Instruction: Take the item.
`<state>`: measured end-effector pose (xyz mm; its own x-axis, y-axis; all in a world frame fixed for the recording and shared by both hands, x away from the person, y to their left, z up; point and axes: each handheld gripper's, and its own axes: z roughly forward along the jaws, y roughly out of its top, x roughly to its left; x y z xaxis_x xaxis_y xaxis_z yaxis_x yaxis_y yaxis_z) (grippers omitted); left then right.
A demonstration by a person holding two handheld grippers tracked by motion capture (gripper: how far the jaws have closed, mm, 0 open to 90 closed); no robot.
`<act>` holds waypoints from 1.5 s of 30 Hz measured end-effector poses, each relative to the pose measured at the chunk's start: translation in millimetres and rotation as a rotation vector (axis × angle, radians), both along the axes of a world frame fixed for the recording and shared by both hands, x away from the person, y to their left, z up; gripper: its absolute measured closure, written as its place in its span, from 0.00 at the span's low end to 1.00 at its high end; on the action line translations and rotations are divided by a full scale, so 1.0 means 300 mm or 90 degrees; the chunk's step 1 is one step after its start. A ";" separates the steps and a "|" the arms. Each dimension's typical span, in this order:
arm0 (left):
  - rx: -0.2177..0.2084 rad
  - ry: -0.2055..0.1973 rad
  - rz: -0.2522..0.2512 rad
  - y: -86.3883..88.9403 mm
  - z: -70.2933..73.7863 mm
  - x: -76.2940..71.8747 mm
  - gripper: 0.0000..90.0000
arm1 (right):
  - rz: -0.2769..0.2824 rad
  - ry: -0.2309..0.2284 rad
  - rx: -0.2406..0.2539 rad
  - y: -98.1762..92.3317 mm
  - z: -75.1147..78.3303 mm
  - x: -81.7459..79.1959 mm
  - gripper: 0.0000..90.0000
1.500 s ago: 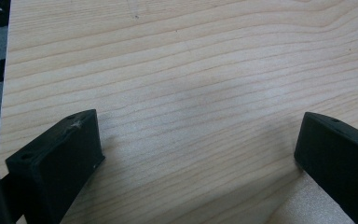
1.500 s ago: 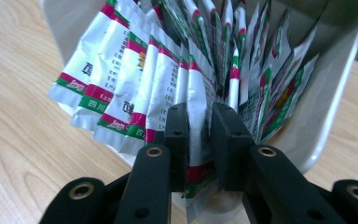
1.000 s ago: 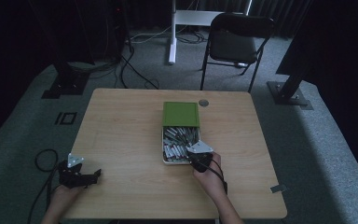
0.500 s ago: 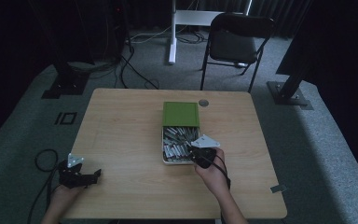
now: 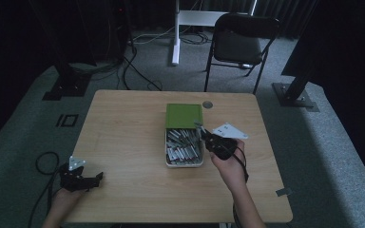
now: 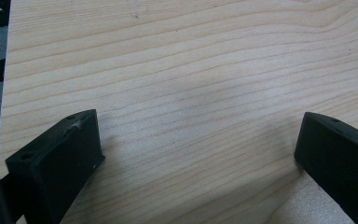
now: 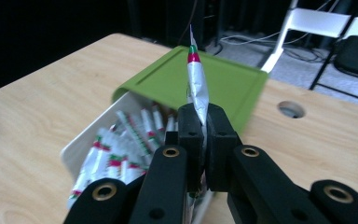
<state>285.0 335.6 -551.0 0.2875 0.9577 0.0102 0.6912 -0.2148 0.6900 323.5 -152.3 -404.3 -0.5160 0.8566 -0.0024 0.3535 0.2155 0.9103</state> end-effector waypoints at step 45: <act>0.000 0.000 0.000 0.000 0.000 0.000 0.02 | -0.168 0.175 0.036 -0.273 -0.413 0.248 0.88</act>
<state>284.9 335.6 -551.0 0.2874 0.9577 0.0103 0.6913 -0.2149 0.6899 398.0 -234.2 -528.2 -0.2526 0.9549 0.1562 0.6232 0.0371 0.7812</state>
